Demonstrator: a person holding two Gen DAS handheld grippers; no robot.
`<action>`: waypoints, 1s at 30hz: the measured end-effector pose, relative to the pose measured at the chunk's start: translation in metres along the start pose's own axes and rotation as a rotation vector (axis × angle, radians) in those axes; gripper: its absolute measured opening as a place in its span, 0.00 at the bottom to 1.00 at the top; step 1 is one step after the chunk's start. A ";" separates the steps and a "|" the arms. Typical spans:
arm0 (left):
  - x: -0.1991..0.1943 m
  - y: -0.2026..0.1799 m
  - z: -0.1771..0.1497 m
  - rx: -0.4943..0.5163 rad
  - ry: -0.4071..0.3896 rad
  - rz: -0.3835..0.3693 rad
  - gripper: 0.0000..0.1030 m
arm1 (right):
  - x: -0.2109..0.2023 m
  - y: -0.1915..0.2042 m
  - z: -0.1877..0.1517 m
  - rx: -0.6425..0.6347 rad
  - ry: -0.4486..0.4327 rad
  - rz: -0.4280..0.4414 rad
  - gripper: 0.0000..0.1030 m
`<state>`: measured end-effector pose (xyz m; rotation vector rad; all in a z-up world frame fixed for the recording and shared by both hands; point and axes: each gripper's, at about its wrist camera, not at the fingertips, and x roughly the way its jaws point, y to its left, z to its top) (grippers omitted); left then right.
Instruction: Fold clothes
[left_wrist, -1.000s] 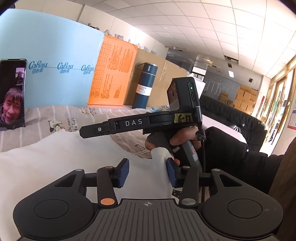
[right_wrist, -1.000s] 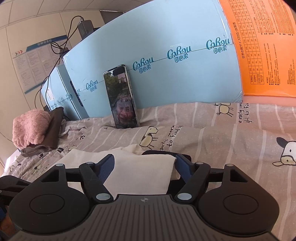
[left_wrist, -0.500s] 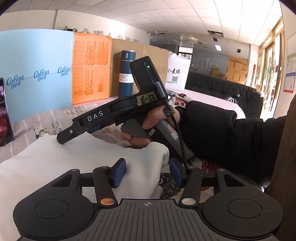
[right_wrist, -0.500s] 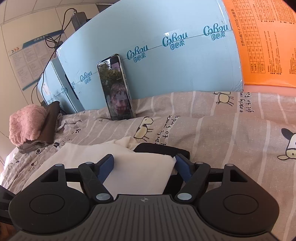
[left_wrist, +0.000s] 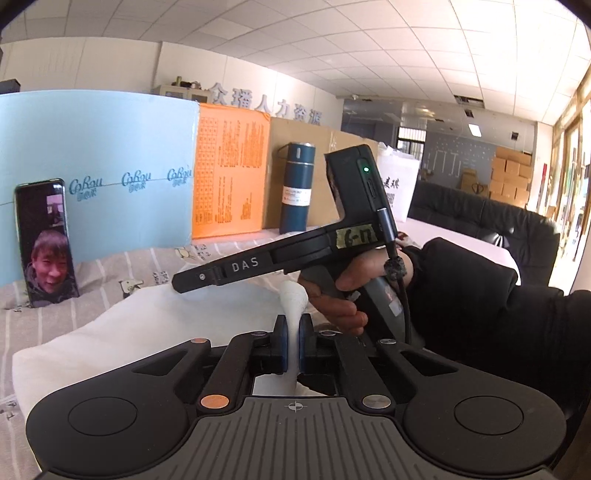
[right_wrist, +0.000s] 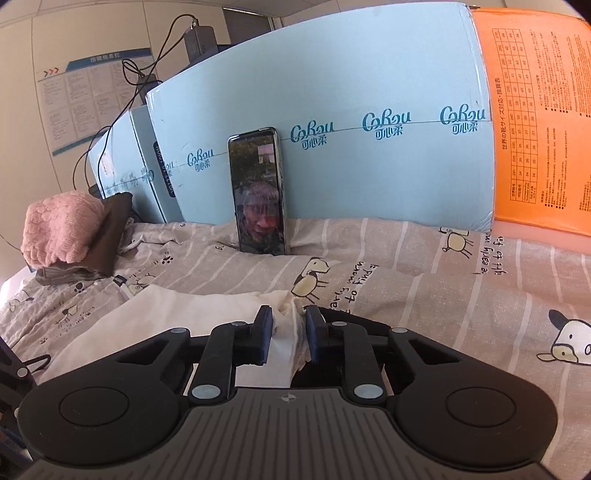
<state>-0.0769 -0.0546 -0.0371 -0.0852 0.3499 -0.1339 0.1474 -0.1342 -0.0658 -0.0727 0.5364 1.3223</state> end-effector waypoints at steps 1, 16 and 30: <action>-0.007 0.002 0.002 -0.006 -0.019 0.018 0.04 | -0.003 0.004 0.005 0.005 -0.017 -0.001 0.16; -0.140 0.048 -0.006 -0.074 -0.273 0.285 0.03 | -0.004 0.125 0.069 0.062 -0.109 -0.160 0.38; -0.137 0.057 -0.033 -0.112 -0.215 0.274 0.03 | -0.029 0.094 -0.023 0.556 0.209 -0.018 0.61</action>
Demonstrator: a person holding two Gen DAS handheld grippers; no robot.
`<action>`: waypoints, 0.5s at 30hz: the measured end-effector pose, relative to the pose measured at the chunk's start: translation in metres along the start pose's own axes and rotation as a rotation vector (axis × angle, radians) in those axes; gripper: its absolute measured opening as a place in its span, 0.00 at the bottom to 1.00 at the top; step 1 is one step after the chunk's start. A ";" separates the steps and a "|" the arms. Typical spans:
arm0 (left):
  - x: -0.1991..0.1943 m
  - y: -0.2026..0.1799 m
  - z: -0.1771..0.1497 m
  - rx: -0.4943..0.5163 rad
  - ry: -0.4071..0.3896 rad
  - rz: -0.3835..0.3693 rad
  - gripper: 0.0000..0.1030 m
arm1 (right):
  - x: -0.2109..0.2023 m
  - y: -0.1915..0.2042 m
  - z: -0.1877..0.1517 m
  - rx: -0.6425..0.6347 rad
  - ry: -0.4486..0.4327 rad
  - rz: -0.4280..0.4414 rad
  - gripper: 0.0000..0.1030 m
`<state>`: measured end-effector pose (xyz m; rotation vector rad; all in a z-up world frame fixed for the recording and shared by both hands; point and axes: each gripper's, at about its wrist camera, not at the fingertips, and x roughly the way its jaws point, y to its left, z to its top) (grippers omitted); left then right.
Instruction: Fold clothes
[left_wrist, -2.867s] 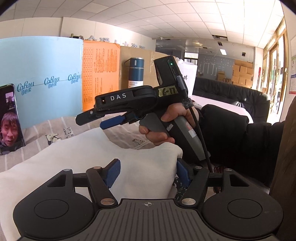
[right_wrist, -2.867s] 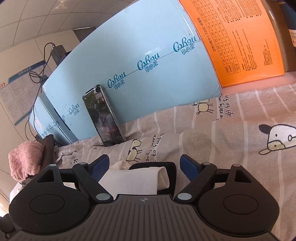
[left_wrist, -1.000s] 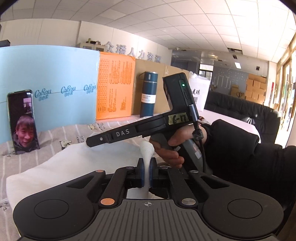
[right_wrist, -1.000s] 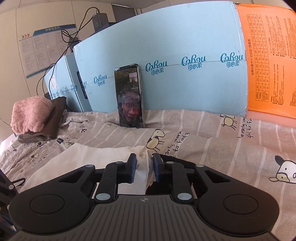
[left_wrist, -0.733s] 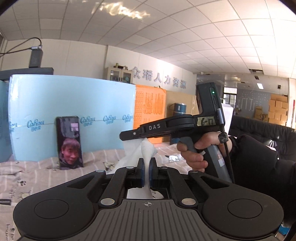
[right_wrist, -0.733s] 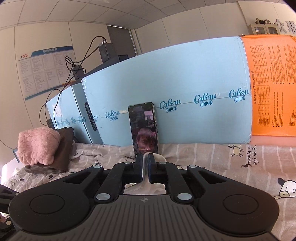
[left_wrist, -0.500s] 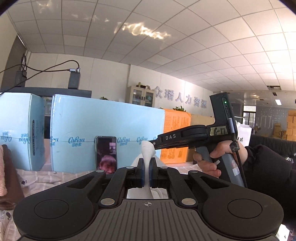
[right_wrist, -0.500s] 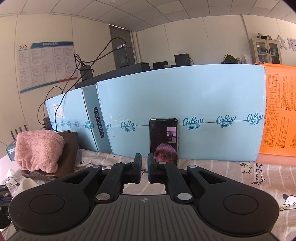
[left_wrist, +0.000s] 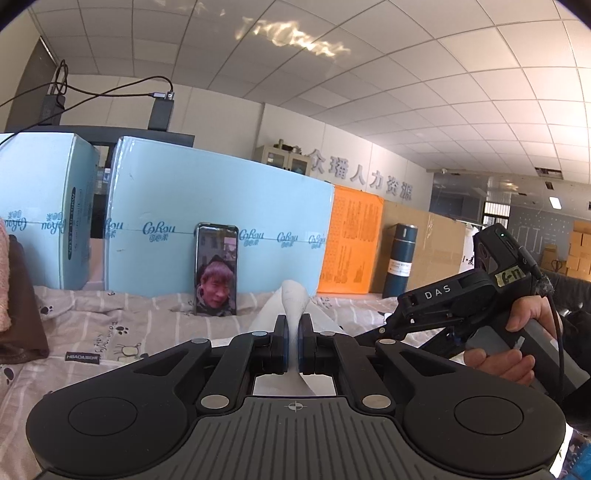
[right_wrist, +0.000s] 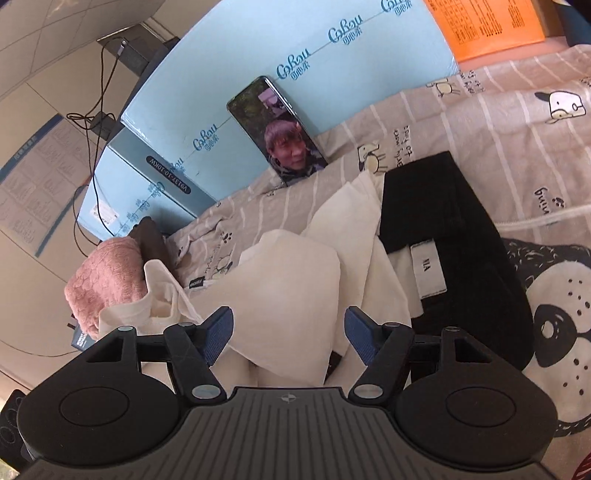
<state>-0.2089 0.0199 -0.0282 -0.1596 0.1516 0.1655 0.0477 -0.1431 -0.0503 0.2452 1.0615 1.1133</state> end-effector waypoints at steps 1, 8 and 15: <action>0.000 -0.001 0.000 0.003 -0.001 -0.002 0.04 | 0.005 0.000 -0.003 0.006 0.023 0.001 0.58; 0.000 -0.002 -0.002 0.011 -0.013 -0.017 0.04 | 0.004 -0.014 -0.018 0.105 0.035 0.074 0.29; -0.020 0.008 0.008 0.002 -0.074 0.037 0.04 | -0.006 0.024 -0.001 0.008 -0.086 0.152 0.08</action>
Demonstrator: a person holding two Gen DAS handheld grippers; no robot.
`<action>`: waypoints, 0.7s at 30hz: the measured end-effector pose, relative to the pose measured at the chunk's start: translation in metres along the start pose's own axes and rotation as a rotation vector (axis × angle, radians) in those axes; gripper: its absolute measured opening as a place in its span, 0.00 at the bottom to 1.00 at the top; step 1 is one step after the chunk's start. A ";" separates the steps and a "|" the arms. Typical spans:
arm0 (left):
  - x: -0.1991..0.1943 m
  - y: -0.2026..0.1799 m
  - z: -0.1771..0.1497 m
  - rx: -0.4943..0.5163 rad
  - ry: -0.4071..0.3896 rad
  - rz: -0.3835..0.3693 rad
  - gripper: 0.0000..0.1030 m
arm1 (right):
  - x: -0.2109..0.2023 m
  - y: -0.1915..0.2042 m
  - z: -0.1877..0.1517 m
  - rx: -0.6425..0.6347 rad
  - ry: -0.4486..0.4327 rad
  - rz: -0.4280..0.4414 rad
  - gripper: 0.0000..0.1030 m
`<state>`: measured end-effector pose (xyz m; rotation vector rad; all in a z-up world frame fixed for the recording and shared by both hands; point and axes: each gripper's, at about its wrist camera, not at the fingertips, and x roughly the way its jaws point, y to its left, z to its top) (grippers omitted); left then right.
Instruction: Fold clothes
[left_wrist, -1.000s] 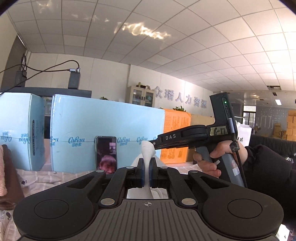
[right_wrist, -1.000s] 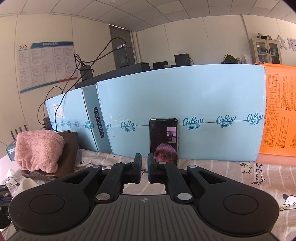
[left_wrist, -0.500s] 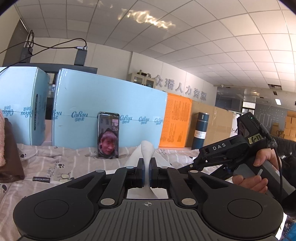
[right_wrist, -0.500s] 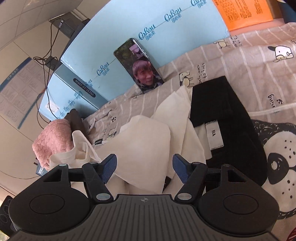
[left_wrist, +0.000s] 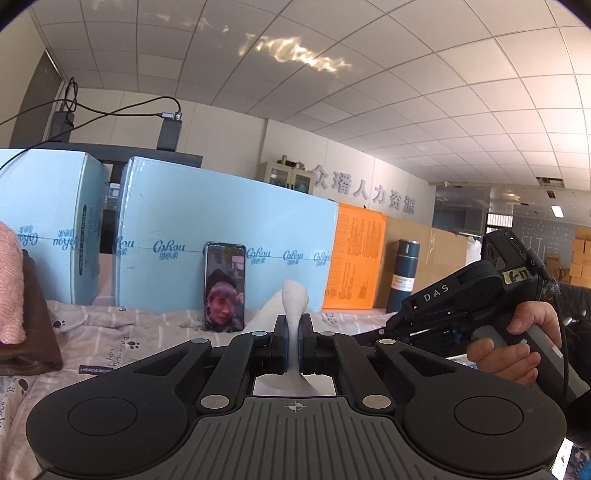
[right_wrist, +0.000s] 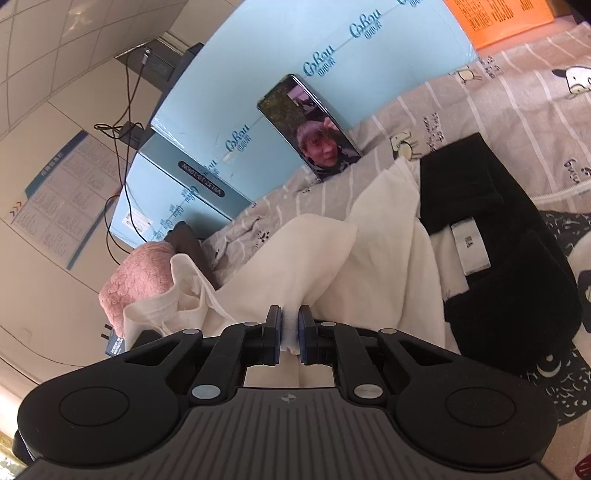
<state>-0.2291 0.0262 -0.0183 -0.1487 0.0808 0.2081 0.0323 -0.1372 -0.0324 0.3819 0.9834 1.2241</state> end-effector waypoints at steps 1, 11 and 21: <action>-0.005 0.003 0.003 0.003 -0.015 0.016 0.04 | 0.003 0.009 0.007 -0.022 -0.024 0.016 0.08; -0.049 0.045 0.020 0.027 -0.067 0.243 0.03 | 0.094 0.096 0.050 -0.206 -0.048 0.129 0.08; -0.076 0.086 -0.010 0.007 0.100 0.463 0.01 | 0.256 0.120 0.014 -0.245 0.174 0.111 0.08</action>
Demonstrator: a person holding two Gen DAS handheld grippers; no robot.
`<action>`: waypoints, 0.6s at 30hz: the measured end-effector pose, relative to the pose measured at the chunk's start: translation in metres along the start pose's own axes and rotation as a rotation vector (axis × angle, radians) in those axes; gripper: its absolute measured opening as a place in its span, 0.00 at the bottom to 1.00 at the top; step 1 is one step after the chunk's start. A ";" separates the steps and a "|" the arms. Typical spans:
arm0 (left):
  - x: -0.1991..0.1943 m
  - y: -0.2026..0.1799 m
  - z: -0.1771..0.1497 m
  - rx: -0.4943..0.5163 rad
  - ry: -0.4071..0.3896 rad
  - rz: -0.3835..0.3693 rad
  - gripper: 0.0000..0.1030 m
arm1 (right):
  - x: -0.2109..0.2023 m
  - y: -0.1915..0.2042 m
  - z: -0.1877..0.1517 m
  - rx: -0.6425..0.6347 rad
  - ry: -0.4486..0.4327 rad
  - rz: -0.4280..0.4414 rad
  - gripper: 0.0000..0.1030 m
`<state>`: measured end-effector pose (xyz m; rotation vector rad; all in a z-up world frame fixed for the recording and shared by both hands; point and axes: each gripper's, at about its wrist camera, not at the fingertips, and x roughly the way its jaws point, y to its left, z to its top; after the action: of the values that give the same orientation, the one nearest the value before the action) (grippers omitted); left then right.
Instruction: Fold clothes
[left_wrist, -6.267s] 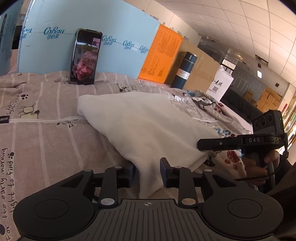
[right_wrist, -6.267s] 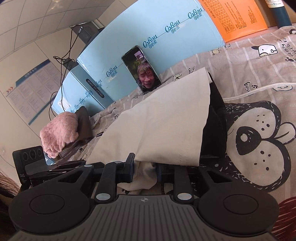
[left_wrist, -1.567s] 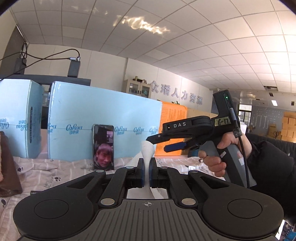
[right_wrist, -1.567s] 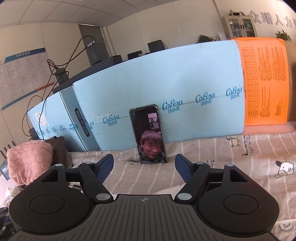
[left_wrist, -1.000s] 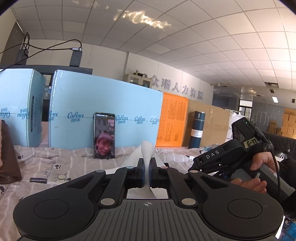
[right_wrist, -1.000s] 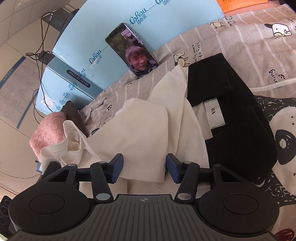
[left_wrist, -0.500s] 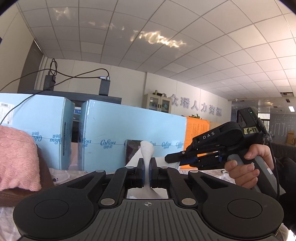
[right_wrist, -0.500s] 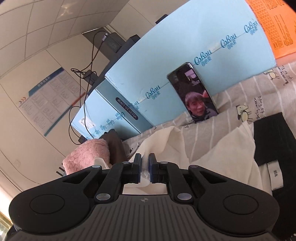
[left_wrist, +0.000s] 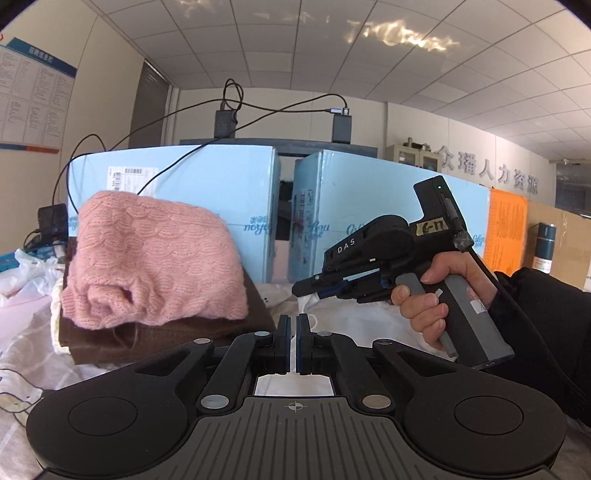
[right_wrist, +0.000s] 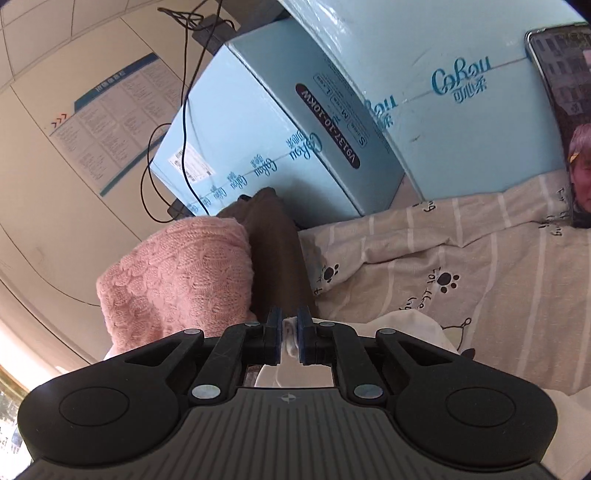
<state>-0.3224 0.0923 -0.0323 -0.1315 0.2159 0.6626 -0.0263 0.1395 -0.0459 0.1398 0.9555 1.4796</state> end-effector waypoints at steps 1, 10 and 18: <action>-0.001 0.005 -0.002 0.002 0.014 0.021 0.01 | 0.010 -0.001 -0.004 0.001 0.019 -0.005 0.08; -0.032 0.037 0.033 0.354 0.015 0.369 0.11 | -0.037 0.005 -0.003 -0.029 -0.075 0.006 0.50; -0.024 0.003 0.043 0.442 0.010 0.157 0.46 | -0.173 -0.023 -0.013 -0.090 -0.228 -0.131 0.70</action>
<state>-0.3363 0.0886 0.0149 0.3088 0.3800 0.7549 0.0157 -0.0209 0.0096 0.1732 0.7005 1.3513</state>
